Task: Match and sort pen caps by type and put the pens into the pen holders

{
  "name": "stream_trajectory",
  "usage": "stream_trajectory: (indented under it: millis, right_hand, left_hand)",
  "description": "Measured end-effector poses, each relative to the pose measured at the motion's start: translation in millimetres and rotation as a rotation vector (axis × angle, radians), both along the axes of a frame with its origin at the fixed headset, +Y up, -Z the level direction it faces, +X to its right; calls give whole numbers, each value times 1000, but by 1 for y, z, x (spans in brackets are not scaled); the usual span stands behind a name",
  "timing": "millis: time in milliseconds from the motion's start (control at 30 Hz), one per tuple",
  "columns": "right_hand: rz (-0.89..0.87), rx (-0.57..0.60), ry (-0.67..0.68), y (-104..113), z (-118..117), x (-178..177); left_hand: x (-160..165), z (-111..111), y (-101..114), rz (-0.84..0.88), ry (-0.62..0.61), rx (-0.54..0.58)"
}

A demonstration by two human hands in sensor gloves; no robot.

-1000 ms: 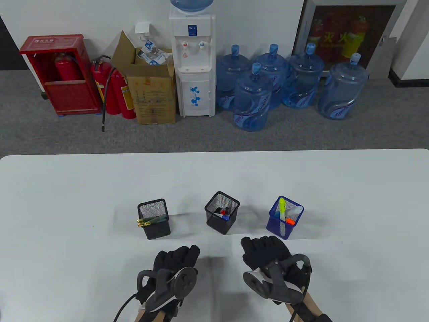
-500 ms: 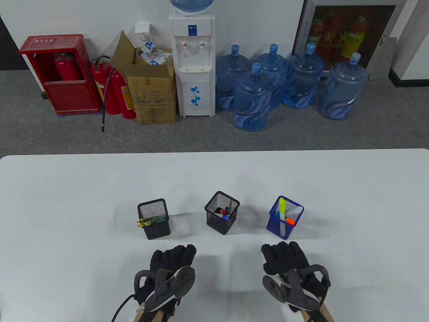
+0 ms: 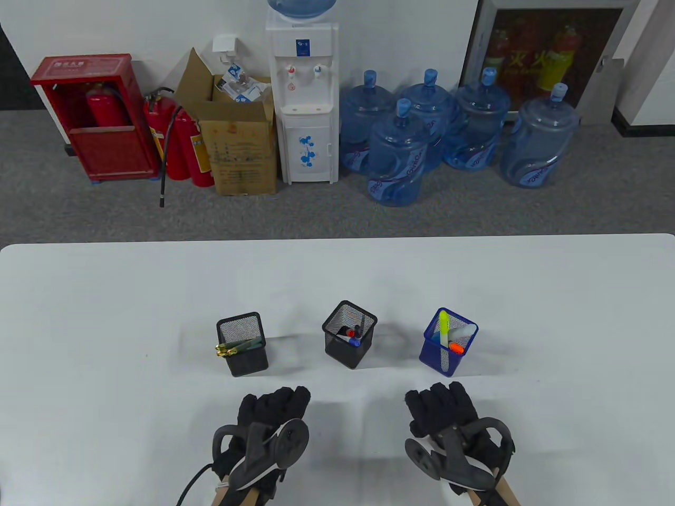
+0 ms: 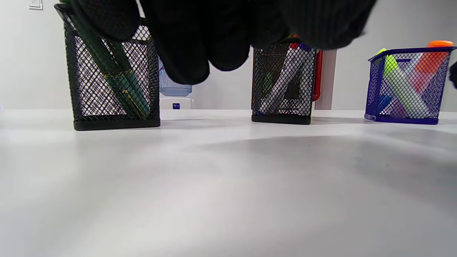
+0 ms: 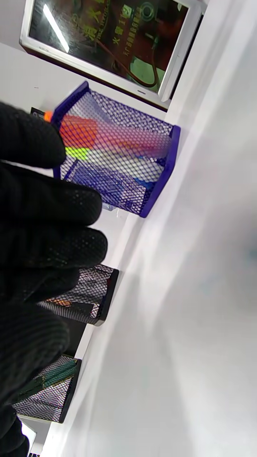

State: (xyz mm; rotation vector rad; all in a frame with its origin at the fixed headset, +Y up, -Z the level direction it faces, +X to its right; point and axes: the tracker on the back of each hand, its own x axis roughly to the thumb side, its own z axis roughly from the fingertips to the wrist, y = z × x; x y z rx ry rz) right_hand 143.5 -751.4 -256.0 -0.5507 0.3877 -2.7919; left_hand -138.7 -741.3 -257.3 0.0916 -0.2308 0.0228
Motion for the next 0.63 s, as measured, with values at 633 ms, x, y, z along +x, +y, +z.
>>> stream_trajectory:
  millis: [633]
  right_hand:
    - [33, -36, 19, -3, 2, -10]
  left_hand:
    - [6, 0, -1, -24, -7, -22]
